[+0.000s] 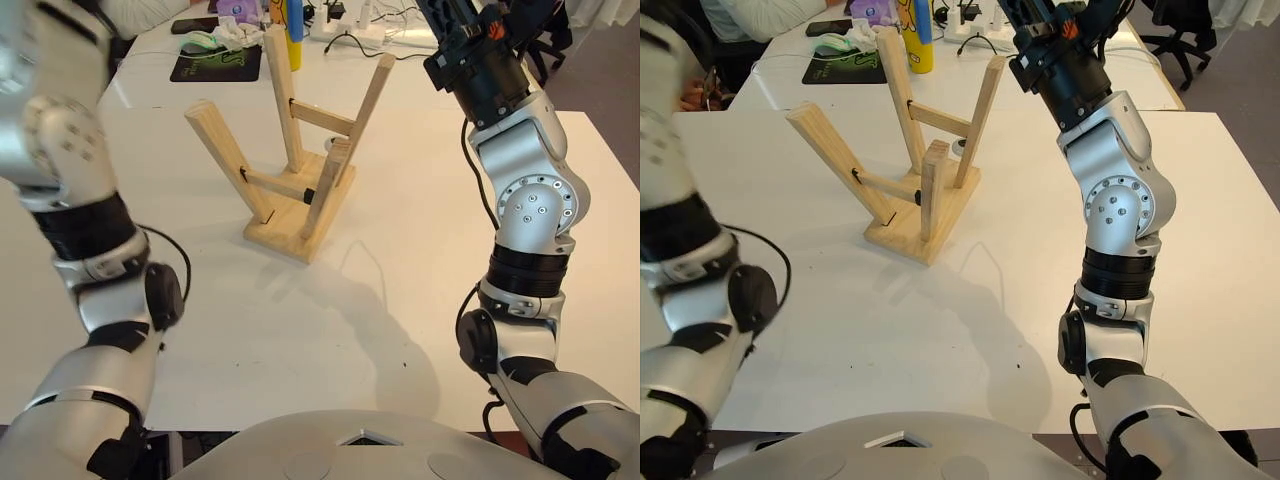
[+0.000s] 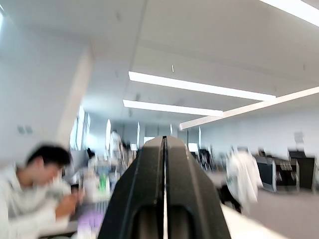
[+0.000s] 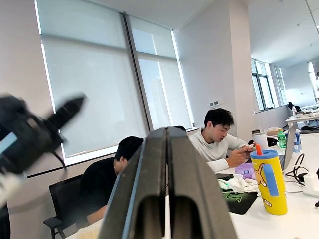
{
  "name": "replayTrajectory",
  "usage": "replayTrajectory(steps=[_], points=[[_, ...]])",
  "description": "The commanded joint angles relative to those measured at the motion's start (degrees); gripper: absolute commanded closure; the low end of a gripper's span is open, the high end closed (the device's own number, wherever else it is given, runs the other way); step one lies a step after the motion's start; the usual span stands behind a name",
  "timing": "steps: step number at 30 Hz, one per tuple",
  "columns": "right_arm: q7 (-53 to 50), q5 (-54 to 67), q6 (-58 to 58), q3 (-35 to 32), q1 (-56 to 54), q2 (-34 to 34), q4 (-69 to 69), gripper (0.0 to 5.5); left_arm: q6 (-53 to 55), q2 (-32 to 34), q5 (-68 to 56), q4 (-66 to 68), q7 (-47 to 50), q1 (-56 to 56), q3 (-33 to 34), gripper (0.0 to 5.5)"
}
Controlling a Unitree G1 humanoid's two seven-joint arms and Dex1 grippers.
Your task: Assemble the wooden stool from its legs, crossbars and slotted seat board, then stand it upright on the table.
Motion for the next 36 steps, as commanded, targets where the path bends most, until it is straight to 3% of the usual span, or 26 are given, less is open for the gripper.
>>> replayTrajectory(steps=[1, 5, 14, 20, 24, 33, 36], points=[[0.32, -0.80, 0.28, 0.54, 1.07, -0.09, -1.34, 5.49, -1.00, 0.48, 7.64, 7.12, -4.23, 17.09, -9.84, 5.50], [0.31, -1.16, 0.30, 0.50, 1.67, -0.36, -1.86, 5.49, 0.03, -0.12, 5.34, 3.02, -3.95, 19.45, -7.34, 5.50], [-0.07, -3.61, -0.13, 0.71, 1.93, -0.23, -0.80, 5.49, 3.43, 0.67, -3.07, -7.41, 1.88, 1.36, 2.88, 5.50], [-6.62, -15.77, -2.17, 2.80, -0.28, -2.01, 7.14, 5.49, 6.05, 3.29, -3.91, -11.51, 4.69, 3.41, 7.38, 5.50], [-9.53, -24.35, -3.78, 4.48, -5.04, -3.74, 18.62, 5.49, 5.81, 4.43, -1.39, -11.38, 5.24, 8.55, 7.88, 5.50], [-1.49, -39.25, -19.32, 11.00, -30.08, -5.35, 61.77, 5.49, 4.03, 3.02, 1.40, -11.65, 6.36, 14.77, 7.26, 5.50], [-4.32, -43.96, -23.58, 11.85, -35.86, -7.98, 73.60, 5.49, 4.05, 2.29, 1.34, -12.77, 6.91, 15.46, 7.31, 5.50]])
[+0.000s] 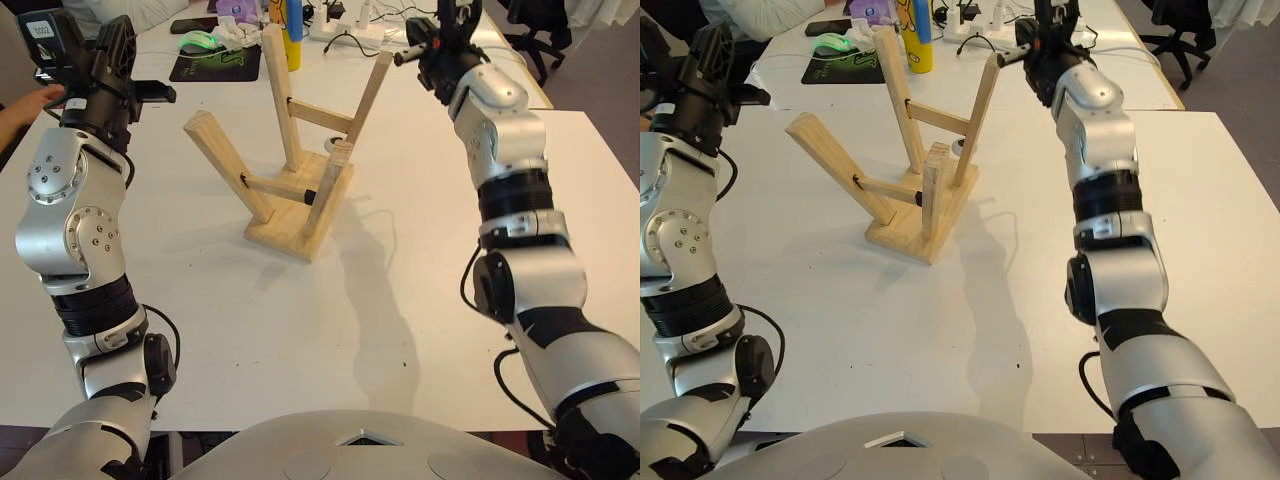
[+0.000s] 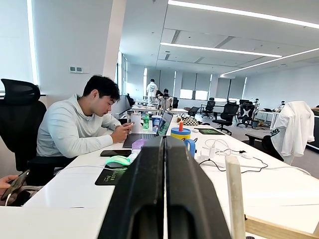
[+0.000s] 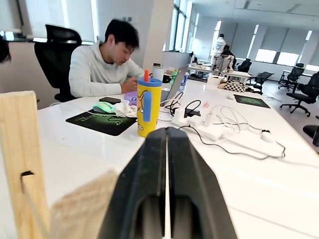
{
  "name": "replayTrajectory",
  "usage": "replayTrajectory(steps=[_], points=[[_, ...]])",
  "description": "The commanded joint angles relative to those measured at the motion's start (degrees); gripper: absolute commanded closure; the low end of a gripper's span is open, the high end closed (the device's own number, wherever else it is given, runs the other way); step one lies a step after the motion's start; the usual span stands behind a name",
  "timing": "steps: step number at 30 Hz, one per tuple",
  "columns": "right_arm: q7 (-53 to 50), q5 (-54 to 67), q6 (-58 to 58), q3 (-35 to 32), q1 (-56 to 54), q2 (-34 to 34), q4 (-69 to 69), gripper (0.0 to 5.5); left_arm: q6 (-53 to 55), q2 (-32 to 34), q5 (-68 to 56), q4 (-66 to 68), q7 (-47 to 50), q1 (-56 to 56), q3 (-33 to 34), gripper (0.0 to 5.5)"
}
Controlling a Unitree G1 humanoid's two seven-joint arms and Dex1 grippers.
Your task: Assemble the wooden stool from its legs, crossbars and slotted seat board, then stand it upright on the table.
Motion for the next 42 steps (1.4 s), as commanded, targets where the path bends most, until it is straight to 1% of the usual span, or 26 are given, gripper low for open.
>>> replayTrajectory(steps=[1, 3, 4, 8, 14, 20, 25, 27, 30, 32, 34, 36, 37, 39, 40, 41, 42], points=[[-2.28, -6.85, -7.51, 1.40, -11.33, -4.67, 19.21, 5.49, -0.36, -1.28, 0.42, -1.80, 1.12, 1.52, -0.37, 5.50], [-2.11, -6.68, -8.64, -0.45, -13.34, -6.16, 22.99, 5.49, -0.23, -1.70, 0.27, -2.43, 1.40, 1.97, -0.27, 5.50], [-0.29, -6.58, -8.51, -1.07, -13.94, -6.55, 24.49, 5.49, -0.14, -1.95, 0.23, -2.74, 1.63, 2.26, -0.20, 5.50], [13.22, -5.02, -7.46, -3.36, -14.64, -5.95, 27.27, 5.49, -0.03, -2.38, 0.13, -3.05, 2.04, 2.49, -0.39, 5.50], [14.54, -11.63, -10.74, 0.52, -13.49, -3.08, 27.98, 5.49, -0.05, -2.62, 0.17, -3.02, 2.13, 2.03, -0.79, 5.50], [17.84, -12.23, -13.94, 0.21, -12.16, -0.03, 27.24, 5.49, 0.05, -2.55, 0.05, -2.91, 2.07, 1.62, -1.02, 5.50], [20.59, -16.69, -13.01, 4.60, -10.77, -0.20, 27.42, 5.49, -0.09, -2.66, 0.09, -3.11, 2.22, 1.95, -0.96, 5.50], [27.89, -16.37, -13.19, 5.21, -10.58, -0.60, 26.72, 5.49, -0.11, -2.68, 0.03, -3.12, 2.18, 1.90, -0.97, 5.50], [46.97, -13.03, -13.28, 5.42, -10.33, -1.44, 23.74, 5.49, -0.14, -2.72, 0.02, -3.48, 2.51, 2.06, -0.65, 5.50], [57.87, -10.66, -11.73, 5.62, -10.12, -1.95, 20.88, 5.49, -0.26, -2.64, 0.14, -3.85, 2.95, 2.20, -0.14, 5.50], [66.07, -8.38, -9.55, 6.82, -8.30, -2.68, 15.34, 5.49, -0.69, -2.20, 0.51, -3.84, 3.33, 1.88, 0.53, 5.50], [72.27, -4.14, -5.18, 10.37, -3.16, -4.49, 2.66, 5.49, -1.36, -1.32, 1.09, -3.56, 3.82, 1.22, 1.65, 5.50], [73.44, -1.90, -2.45, 12.19, -0.64, -5.23, -3.91, 5.49, -1.56, -0.84, 1.27, -3.66, 4.16, 1.08, 2.40, 5.50], [73.89, 7.19, 6.92, 17.43, 6.86, -9.47, -24.11, 5.49, -1.73, 0.29, 1.28, -3.67, 4.72, 0.56, 4.17, 5.50], [73.89, 13.84, 14.18, 18.60, 10.23, -11.80, -34.80, 5.49, -1.75, 0.92, 1.22, -3.62, 4.80, 0.29, 4.93, 5.50], [73.89, 18.66, 19.77, 18.75, 12.62, -13.32, -42.56, 5.49, -1.78, 1.41, 1.16, -3.32, 4.73, -0.08, 5.38, 5.50], [73.87, 21.29, 23.45, 17.89, 13.99, -13.60, -47.02, 5.49, -1.81, 1.78, 1.18, -3.09, 4.67, -0.32, 5.70, 5.50]])
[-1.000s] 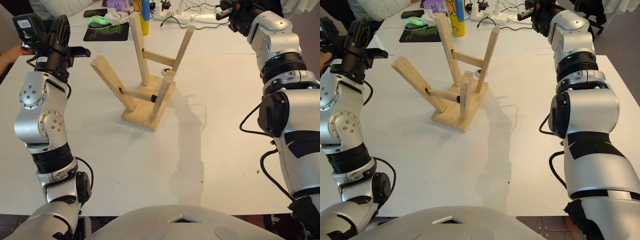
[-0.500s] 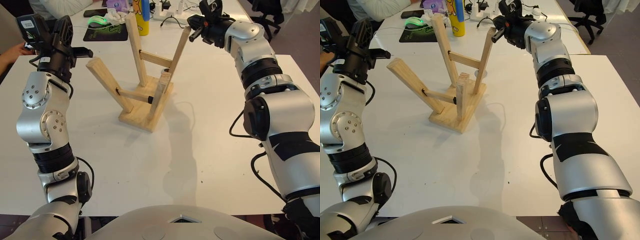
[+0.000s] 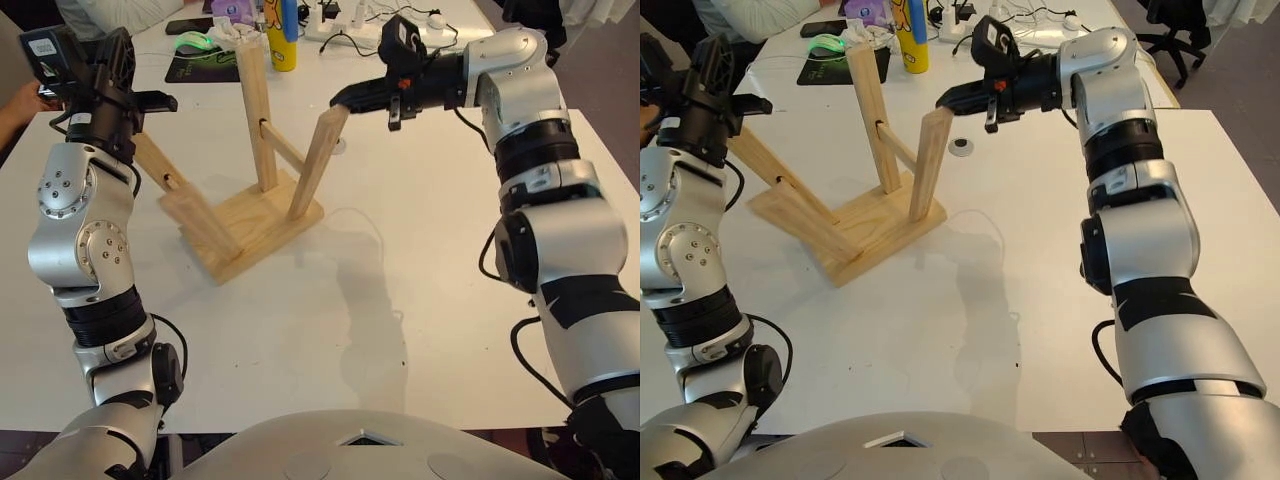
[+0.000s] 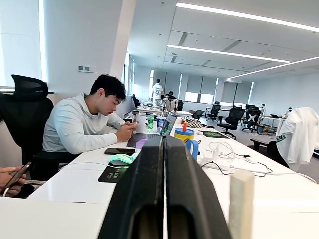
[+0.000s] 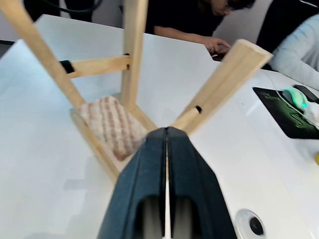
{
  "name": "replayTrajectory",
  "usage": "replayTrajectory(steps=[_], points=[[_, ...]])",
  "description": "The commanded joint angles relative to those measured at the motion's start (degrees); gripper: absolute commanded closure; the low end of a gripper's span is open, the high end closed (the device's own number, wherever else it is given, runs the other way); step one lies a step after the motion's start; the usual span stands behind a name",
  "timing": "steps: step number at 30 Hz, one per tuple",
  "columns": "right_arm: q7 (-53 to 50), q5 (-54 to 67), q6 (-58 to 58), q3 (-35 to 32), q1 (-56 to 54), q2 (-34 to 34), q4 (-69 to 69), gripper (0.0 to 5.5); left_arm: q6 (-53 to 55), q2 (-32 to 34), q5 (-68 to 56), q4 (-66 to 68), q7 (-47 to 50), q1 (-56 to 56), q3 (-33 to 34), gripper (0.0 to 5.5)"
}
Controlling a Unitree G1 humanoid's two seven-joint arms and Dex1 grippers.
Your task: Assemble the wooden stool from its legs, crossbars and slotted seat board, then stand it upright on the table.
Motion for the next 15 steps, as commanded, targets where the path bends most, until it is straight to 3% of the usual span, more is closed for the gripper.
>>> replayTrajectory(steps=[1, 6, 12, 15], points=[[7.76, 23.78, 29.65, 6.85, 16.40, -8.12, -47.60, 5.49, -1.04, 4.34, 0.98, -0.03, 1.39, -2.87, 4.63, 5.50], [2.13, 34.24, 43.79, -2.58, 12.52, -4.99, -48.97, 5.49, -1.82, 6.53, 1.24, 1.32, 1.88, -3.86, 7.60, 5.50], [-4.54, 43.55, 53.29, -8.41, 11.75, -4.86, -51.50, 5.49, -3.18, 8.84, 1.69, 3.94, 1.52, -2.99, 10.02, 5.50], [-11.77, 40.03, 49.57, -9.18, 10.88, -2.97, -48.40, 5.49, -4.05, 9.48, 2.12, 5.67, 1.37, -1.75, 10.81, 5.50]])
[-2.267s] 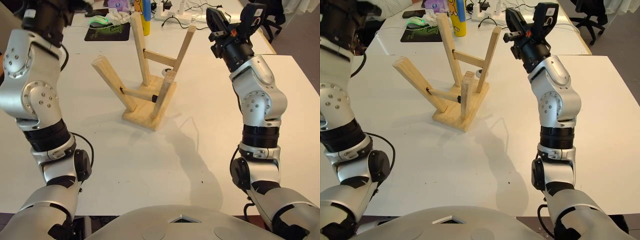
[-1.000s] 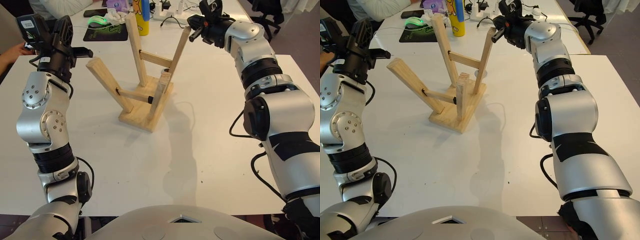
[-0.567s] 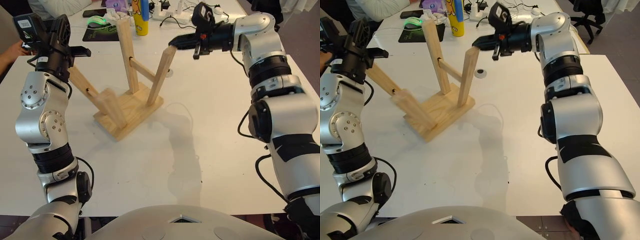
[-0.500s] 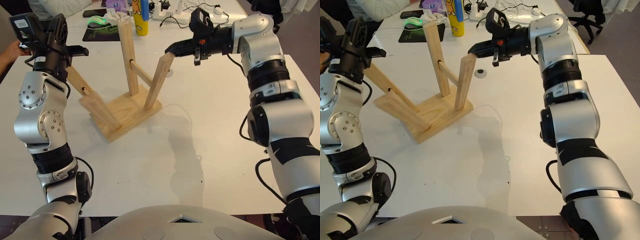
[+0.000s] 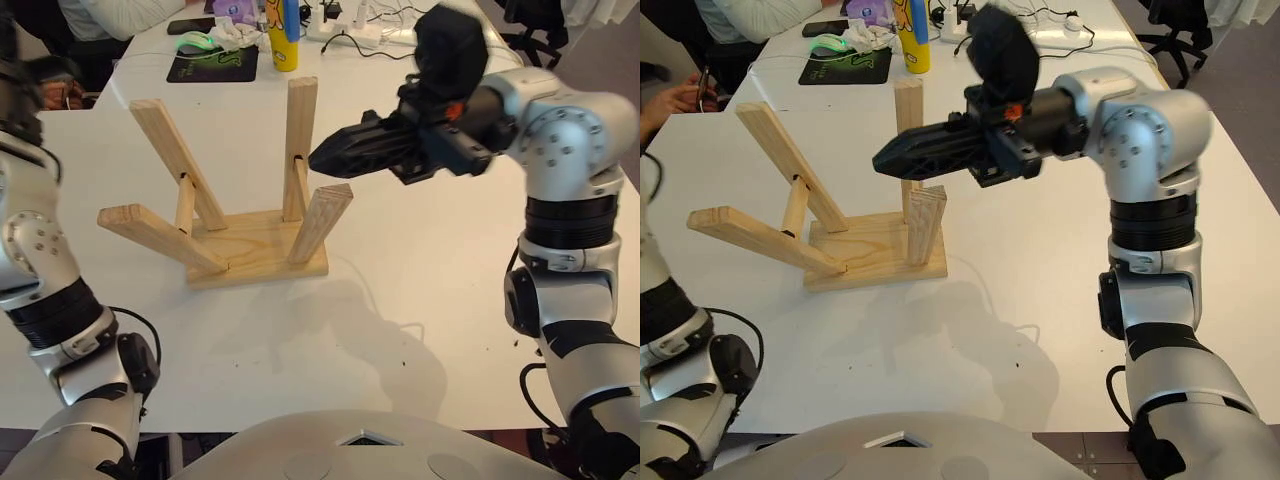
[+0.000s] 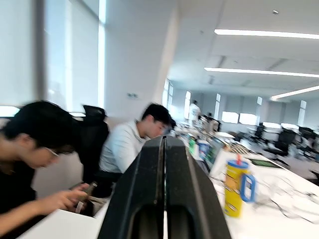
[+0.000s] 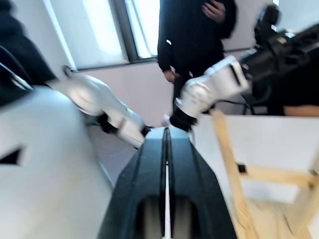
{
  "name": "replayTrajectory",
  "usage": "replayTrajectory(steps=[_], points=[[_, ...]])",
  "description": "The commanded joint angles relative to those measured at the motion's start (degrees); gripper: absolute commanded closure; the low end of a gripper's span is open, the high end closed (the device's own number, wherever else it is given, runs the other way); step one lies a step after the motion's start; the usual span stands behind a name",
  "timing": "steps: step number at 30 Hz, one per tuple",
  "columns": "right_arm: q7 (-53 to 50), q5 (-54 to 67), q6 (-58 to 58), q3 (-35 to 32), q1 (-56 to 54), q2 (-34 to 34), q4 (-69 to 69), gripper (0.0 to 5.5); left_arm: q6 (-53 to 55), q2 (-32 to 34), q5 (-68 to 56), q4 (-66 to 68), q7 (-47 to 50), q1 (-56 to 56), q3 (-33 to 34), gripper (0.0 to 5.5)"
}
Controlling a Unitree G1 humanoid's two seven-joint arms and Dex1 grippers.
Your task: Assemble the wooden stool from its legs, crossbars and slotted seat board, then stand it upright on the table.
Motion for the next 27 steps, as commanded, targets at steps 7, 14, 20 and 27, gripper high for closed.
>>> replayTrajectory(steps=[7, 14, 20, 27], points=[[-37.53, -24.52, -30.06, -1.92, -11.66, 11.86, 30.23, 5.49, -1.91, -0.14, 1.21, 3.42, -0.50, 1.64, -0.42, 5.50], [-47.05, -22.88, -51.68, -12.94, -27.01, 18.95, 50.17, 5.49, -2.68, -1.12, 1.42, 3.98, -0.25, 1.53, -1.67, 5.50], [-47.29, -22.99, -59.12, -16.30, -35.92, 21.44, 62.06, 5.49, -2.87, -1.66, 1.26, 3.78, -0.12, 1.48, -2.13, 5.50], [-26.81, -44.89, -41.65, 11.33, -15.86, 21.70, 65.39, 5.49, -2.72, -2.05, 1.11, 2.92, 0.26, 1.16, -2.58, 5.50]])
